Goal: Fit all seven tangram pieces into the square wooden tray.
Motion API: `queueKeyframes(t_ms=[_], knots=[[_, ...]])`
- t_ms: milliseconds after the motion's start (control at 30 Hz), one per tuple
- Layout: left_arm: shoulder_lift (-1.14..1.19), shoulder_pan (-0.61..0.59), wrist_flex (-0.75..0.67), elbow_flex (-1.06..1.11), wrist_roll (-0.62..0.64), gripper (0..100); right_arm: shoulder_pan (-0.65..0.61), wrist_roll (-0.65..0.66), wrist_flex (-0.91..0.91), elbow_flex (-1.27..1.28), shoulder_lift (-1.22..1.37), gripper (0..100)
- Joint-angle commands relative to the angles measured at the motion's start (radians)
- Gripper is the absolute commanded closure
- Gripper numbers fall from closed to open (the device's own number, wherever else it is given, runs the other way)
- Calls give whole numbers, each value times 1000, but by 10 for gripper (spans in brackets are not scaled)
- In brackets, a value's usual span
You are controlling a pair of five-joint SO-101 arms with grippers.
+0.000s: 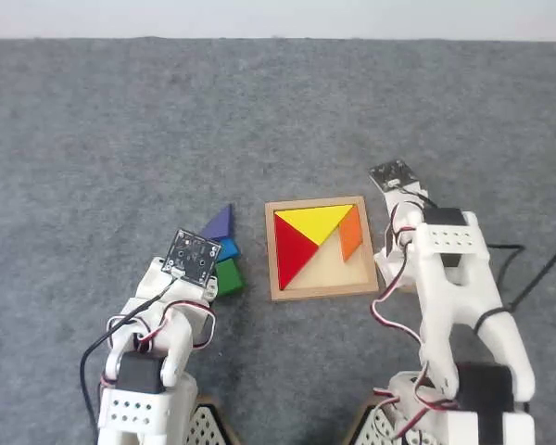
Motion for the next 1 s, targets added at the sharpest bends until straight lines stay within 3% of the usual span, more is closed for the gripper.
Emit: queueKeyframes(t_ms=[0,233,433,800,967], knots=[[-14,-3,6,-8,8,949,16,77,-25,-6,47,649],[-14,-3,6,-8,8,949,18,130,-111,-8,177,653],[-14,-3,6,-8,8,949,22,167,-130,-8,206,767],[-14,-3,6,-8,8,949,24,163,-84,-12,203,775],[-14,-3,6,-8,8,949,31,121,-56,-63,205,887]])
